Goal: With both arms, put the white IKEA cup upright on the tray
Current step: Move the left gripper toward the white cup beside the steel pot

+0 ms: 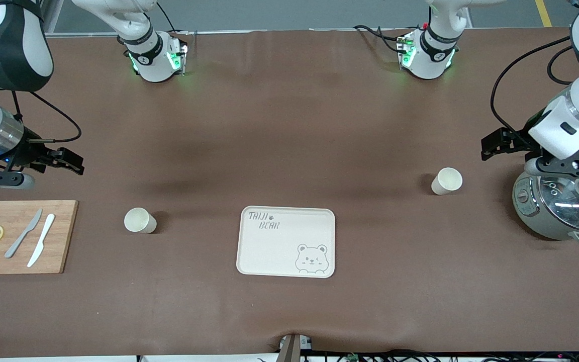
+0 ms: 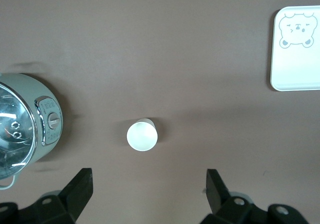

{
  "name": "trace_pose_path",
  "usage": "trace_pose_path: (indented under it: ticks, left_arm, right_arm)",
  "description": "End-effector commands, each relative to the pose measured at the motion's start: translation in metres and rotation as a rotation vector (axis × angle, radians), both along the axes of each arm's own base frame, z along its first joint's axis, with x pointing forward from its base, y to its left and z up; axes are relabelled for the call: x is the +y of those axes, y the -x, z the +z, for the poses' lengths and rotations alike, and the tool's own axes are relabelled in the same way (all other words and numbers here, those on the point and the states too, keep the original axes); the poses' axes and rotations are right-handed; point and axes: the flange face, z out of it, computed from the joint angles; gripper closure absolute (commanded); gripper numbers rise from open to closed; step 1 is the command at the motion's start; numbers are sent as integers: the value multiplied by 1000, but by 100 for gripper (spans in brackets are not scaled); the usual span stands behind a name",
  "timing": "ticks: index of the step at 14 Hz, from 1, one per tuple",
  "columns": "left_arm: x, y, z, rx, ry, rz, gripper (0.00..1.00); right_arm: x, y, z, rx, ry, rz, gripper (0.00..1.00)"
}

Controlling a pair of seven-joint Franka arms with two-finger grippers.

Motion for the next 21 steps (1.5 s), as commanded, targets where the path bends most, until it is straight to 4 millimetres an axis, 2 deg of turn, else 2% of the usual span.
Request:
trace_pose_path:
  ticks: [1,11,13,14,16,21]
  left_arm:
    - [4,-1,2,2,-21,-18,0]
    - [2,-7,-12,20,-17,7,0]
    - [5,-10,-21,10,-18,-15,0]
    - [9,-9,-35,-14,-16,-40,0]
    - [40,-8,-60,-24,-1,-112,0]
    - [43,-8,-133,-36,1,-151,0]
  right_arm:
    - [-2,-1,1,-3,11,10,0]
    - [-2,-1,2,-6,13,10,0]
    - [-2,-1,2,-8,13,9,0]
    - [-2,-2,3,-9,11,8,0]
    - [-2,-3,4,-12,11,7,0]
    - [-1,-2,4,-11,11,7,0]
